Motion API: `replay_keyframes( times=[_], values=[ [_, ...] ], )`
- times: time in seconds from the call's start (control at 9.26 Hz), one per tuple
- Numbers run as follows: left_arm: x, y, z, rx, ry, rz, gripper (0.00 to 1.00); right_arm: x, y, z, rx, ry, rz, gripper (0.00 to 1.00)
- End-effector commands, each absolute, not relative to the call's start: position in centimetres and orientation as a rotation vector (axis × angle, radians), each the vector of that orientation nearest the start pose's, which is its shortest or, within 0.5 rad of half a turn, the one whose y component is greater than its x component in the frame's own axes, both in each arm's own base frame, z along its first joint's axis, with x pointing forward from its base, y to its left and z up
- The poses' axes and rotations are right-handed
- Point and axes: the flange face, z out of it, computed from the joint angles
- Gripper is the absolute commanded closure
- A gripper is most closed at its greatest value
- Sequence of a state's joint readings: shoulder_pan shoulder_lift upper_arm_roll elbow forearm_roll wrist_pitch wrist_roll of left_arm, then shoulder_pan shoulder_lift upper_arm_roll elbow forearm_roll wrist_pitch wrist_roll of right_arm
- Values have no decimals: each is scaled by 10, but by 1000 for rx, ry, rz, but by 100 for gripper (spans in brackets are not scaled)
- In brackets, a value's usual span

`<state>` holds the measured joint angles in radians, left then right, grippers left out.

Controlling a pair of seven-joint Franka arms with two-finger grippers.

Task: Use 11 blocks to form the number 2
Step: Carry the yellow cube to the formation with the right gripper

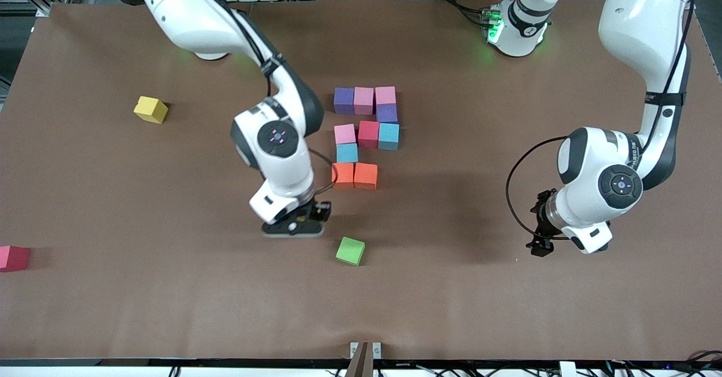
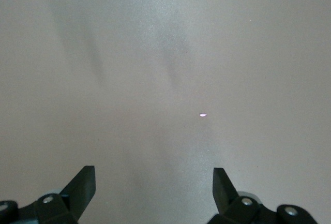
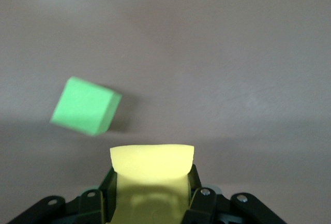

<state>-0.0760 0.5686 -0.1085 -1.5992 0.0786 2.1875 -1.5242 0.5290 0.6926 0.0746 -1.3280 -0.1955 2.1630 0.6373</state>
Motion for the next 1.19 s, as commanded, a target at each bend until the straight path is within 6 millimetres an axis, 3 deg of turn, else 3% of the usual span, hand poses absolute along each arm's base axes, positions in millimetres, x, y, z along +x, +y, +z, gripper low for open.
replay_keyframes(
  times=[0.0, 0.32, 0.65, 0.76, 0.97, 1.08],
  values=[
    [684, -116, 307, -2495, -1907, -45, 0, 593, 442, 361, -3115, -220, -236, 100],
    [684, -119, 308, -2499, -1904, -47, 0, 546, 493, 372, -3009, -643, -166, 100],
    [684, -122, 308, -2503, -1898, -47, 0, 533, 514, 368, -2764, -1305, -204, 100],
    [684, -120, 308, -2502, -1898, -48, 0, 531, 528, 364, -2665, -1369, -301, 100],
    [684, -119, 308, -2502, -1898, -48, 0, 526, 549, 336, -2535, -1459, -394, 100],
    [684, -119, 308, -2502, -1898, -48, 0, 510, 570, 323, -2483, -1465, -433, 100]
  ],
)
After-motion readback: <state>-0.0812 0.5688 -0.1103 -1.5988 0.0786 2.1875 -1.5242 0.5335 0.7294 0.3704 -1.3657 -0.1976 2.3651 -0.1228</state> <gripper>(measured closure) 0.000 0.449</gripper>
